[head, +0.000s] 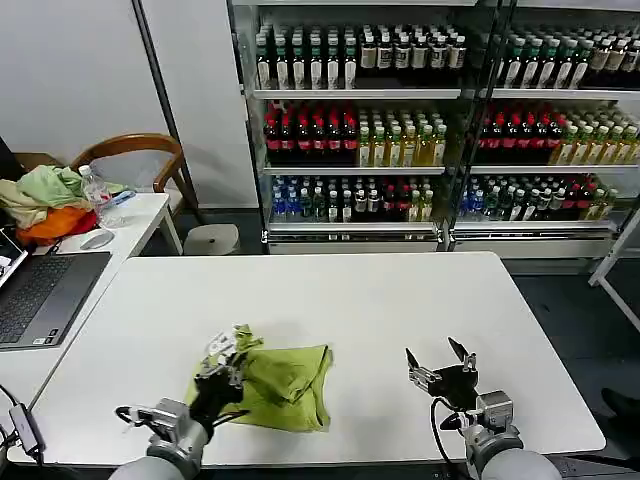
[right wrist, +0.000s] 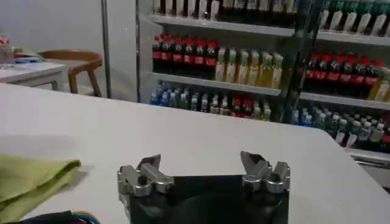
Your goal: Fold and organize the clothes.
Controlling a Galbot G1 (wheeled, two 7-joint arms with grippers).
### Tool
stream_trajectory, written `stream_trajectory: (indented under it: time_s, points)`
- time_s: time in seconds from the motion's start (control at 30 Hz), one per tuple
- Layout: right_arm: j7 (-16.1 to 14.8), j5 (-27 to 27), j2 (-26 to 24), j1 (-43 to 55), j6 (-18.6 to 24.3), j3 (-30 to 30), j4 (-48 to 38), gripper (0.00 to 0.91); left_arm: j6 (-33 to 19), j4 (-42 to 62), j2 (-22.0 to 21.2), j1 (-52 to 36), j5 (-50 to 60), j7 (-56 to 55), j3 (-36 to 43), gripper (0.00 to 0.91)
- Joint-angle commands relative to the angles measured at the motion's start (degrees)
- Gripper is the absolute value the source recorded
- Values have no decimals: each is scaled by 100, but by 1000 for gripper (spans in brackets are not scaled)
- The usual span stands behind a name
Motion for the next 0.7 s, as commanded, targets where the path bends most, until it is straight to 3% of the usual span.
stream_trajectory:
  time_s: [0.03, 0.17, 0.2, 0.23, 0.53, 0.7]
  points:
    - [0, -9, 15, -38, -2, 44, -14, 907, -114, 154, -215, -342, 147, 316, 851, 50]
    - [-2, -32, 39, -38, 0, 13, -27, 907, -125, 335, -297, -476, 154, 351, 957, 50]
    - [-3, -35, 41, -39, -1, 11, -22, 907, -125, 378, -319, -498, 157, 353, 979, 101]
    - [-5, -38, 41, -41, -2, 13, -15, 907, -115, 433, -338, -530, 233, 294, 1021, 877]
    - [-12, -64, 55, -27, -1, -30, -11, 907, -972, 543, -628, -672, -154, 440, 1294, 907]
    - [-18, -73, 49, -15, -11, -47, 2, 907, -1119, 229, -617, -595, -250, 443, 1141, 907]
